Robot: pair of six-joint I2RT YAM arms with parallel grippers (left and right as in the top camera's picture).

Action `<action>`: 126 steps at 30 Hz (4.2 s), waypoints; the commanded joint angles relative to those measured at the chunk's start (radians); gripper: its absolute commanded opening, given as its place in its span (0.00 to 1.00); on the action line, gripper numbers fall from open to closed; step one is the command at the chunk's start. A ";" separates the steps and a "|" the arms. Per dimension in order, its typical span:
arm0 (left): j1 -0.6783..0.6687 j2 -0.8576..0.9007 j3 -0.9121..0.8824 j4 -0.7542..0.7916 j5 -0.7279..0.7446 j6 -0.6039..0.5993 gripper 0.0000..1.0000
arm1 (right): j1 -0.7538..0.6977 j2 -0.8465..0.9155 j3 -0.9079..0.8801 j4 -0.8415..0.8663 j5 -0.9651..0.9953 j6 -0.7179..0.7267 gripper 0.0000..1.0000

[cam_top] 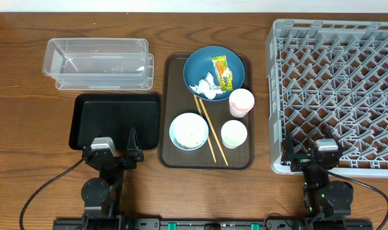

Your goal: Sort waste into correct bins and load items into the dishwasher rack

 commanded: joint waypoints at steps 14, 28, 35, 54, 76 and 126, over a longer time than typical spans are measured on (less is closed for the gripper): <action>0.004 -0.009 -0.010 -0.044 0.007 0.013 0.95 | 0.005 -0.005 -0.002 -0.004 -0.008 -0.005 0.99; 0.004 0.017 -0.010 -0.045 0.010 -0.016 0.95 | 0.005 -0.005 -0.001 0.000 -0.027 0.108 0.99; 0.004 0.135 0.081 -0.125 0.016 -0.033 0.95 | 0.005 0.000 0.074 -0.056 -0.018 0.069 0.99; 0.004 0.754 0.695 -0.558 0.055 -0.033 0.95 | 0.005 0.618 0.686 -0.550 0.033 0.082 0.99; 0.000 0.837 0.856 -0.706 0.281 -0.122 0.95 | 0.005 0.826 0.918 -0.777 -0.023 0.082 0.99; -0.452 1.911 1.260 -0.100 0.174 -0.051 0.93 | 0.005 0.826 0.918 -0.786 -0.019 0.082 0.99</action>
